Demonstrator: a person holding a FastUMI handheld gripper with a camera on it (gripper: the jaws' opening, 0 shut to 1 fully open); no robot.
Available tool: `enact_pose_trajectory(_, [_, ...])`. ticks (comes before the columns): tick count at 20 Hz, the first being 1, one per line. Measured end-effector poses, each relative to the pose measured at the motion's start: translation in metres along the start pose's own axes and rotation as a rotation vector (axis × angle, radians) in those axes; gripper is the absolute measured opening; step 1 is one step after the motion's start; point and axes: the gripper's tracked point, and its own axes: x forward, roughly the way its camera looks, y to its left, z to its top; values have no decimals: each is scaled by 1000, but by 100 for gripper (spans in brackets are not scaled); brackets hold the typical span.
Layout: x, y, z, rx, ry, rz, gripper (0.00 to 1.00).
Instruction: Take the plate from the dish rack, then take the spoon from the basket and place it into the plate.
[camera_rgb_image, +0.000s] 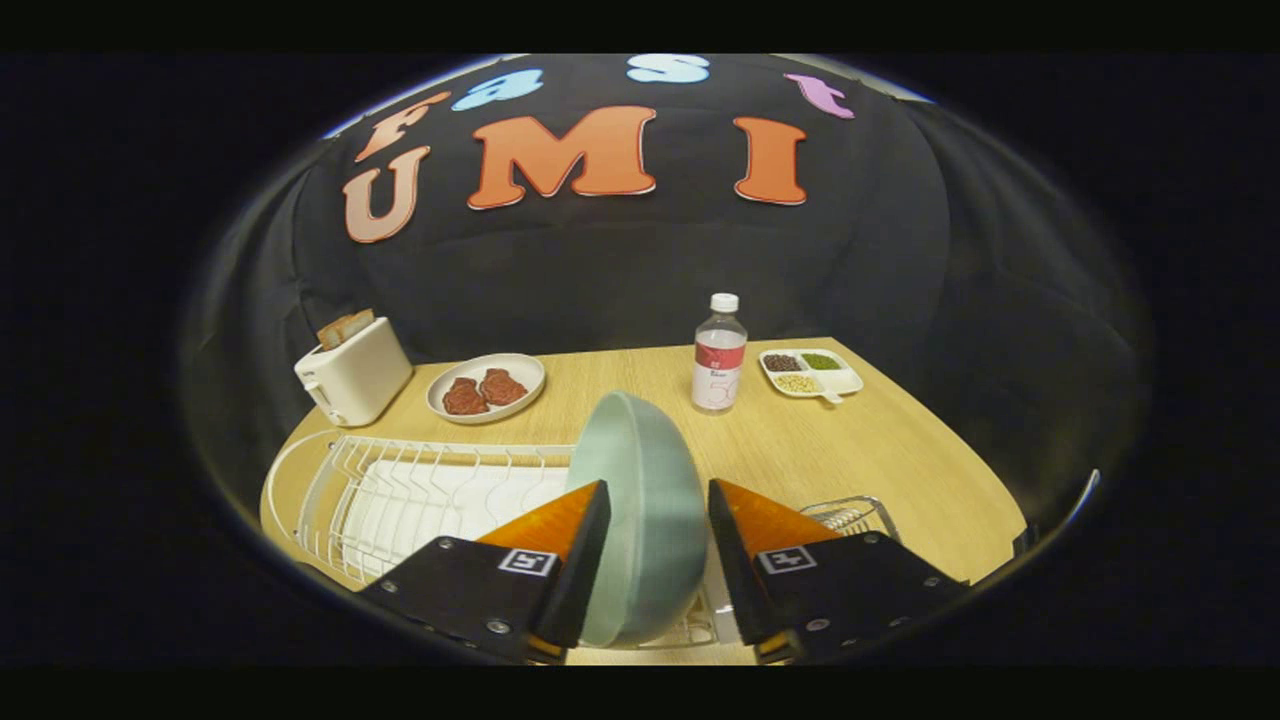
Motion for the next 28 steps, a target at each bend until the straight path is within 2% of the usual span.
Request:
enact_pose_trajectory(3, [-1, -3, -1, -19, 14, -63, 35])
enact_pose_trajectory(5, [-3, -2, 0, -25, 24, -85, 31])
enact_pose_trajectory(11, [-9, 9, 5, -99, 21, -140, 28])
enact_pose_trajectory(28, [-29, 9, 38, -162, -30, -226, 28])
